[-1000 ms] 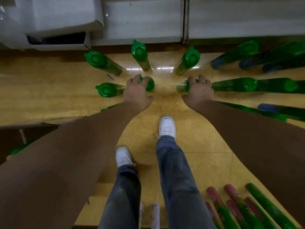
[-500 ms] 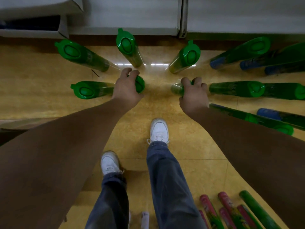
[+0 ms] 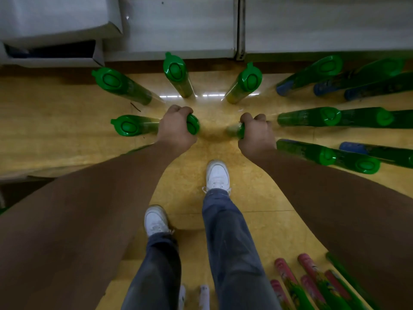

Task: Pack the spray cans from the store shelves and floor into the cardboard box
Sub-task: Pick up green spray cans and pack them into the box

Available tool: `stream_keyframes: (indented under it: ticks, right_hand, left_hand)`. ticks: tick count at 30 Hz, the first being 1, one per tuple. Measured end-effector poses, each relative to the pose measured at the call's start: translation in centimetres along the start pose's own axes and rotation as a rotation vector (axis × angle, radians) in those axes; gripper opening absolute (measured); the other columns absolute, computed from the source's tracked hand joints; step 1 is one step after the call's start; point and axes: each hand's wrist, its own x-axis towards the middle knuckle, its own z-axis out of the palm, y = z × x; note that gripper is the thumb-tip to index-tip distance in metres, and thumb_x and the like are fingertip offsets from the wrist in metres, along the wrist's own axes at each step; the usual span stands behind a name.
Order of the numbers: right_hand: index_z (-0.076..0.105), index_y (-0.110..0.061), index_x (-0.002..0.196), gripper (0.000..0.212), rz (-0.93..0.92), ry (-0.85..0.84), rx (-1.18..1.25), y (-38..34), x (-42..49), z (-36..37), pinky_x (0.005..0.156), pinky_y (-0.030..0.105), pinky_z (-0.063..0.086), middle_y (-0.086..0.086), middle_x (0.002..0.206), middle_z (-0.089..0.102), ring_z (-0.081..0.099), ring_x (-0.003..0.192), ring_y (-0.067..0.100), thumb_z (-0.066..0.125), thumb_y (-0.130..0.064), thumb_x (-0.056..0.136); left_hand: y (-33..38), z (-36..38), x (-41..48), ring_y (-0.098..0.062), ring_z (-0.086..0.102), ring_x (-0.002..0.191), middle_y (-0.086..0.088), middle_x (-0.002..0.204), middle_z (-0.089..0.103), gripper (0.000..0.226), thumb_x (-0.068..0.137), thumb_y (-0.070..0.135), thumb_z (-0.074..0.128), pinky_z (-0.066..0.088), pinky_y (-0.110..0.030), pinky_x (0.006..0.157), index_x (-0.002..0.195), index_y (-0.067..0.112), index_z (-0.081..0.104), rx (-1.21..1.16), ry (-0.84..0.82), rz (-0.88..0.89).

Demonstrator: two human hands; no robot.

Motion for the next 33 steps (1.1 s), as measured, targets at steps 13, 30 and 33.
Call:
stream_keyframes:
  ticks: [13, 30, 33]
  right_hand:
    - [0.058, -0.023, 0.126, 0.043, -0.069, 0.020, 0.026, -6.9, -9.7, -12.7, 0.087, 0.038, 0.052, 0.014, 0.119, 0.056, 0.057, 0.109, 0.035, 0.069, -0.012, 0.086]
    - [0.066, -0.014, 0.112, 0.048, -0.175, 0.187, -0.020, -20.4, -36.0, -42.8, 0.072, 0.039, 0.063, 0.006, 0.104, 0.063, 0.063, 0.087, 0.023, 0.090, -0.017, 0.070]
    - [0.066, -0.012, 0.109, 0.047, -0.179, 0.254, -0.012, -22.5, -41.3, -47.7, 0.060, 0.047, 0.064, 0.009, 0.101, 0.062, 0.063, 0.081, 0.024, 0.090, -0.015, 0.068]
  left_hand:
    - [3.6, -14.5, -8.7, -0.028, 0.057, 0.112, -0.007, 0.123, 0.058, 0.074, 0.063, 0.026, 0.094, 0.049, -0.034, 0.095, 0.131, 0.018, 0.064, 0.043, 0.008, 0.141]
    - [14.2, -46.5, -29.8, -0.023, 0.069, 0.082, -0.007, 0.103, 0.063, 0.058, 0.062, 0.018, 0.096, 0.063, -0.036, 0.056, 0.112, 0.012, 0.066, 0.123, 0.005, 0.341]
    - [16.0, -51.5, -34.4, -0.022, 0.068, 0.081, -0.007, 0.103, 0.062, 0.055, 0.062, 0.017, 0.096, 0.062, -0.035, 0.053, 0.109, 0.013, 0.066, 0.100, 0.051, 0.387]
